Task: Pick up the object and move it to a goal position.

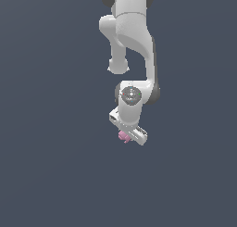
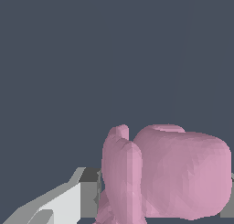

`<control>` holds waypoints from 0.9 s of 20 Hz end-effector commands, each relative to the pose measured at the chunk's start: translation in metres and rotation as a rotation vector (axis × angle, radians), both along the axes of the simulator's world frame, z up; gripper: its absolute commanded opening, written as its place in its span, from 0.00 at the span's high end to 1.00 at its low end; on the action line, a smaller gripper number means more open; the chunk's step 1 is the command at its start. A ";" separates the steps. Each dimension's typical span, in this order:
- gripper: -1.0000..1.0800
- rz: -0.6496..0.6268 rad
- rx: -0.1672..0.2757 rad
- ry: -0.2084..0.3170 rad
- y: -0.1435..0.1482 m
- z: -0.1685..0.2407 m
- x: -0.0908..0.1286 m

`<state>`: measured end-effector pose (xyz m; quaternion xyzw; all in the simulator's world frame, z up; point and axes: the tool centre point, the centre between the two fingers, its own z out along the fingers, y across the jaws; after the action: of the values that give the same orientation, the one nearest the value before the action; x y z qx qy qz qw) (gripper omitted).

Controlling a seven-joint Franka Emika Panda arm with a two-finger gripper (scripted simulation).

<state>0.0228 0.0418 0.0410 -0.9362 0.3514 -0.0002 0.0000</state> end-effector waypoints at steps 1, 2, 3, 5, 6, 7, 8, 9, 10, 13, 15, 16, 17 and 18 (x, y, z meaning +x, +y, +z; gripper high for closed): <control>1.00 0.000 0.000 0.000 0.000 -0.001 0.000; 1.00 0.000 0.000 0.000 0.000 -0.001 0.000; 1.00 0.000 0.000 0.000 0.000 -0.001 0.000; 1.00 0.000 0.000 0.000 0.000 -0.001 0.000; 1.00 0.000 0.000 -0.001 0.000 0.000 0.000; 1.00 0.000 0.000 -0.001 0.000 0.001 0.000; 1.00 0.000 0.000 -0.001 0.000 0.002 0.000; 1.00 0.000 0.000 -0.001 0.000 0.003 0.000; 1.00 0.000 0.000 -0.001 0.001 0.006 0.000; 1.00 0.000 0.000 -0.001 0.003 0.016 0.000; 1.00 0.000 0.000 -0.001 0.005 0.027 0.000; 1.00 0.000 0.000 -0.001 0.007 0.033 0.000; 1.00 0.000 0.000 -0.001 0.008 0.040 0.000; 1.00 0.000 0.000 -0.001 0.010 0.048 0.000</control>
<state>0.0228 0.0492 0.0779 -0.9361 0.3517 -0.0001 -0.0002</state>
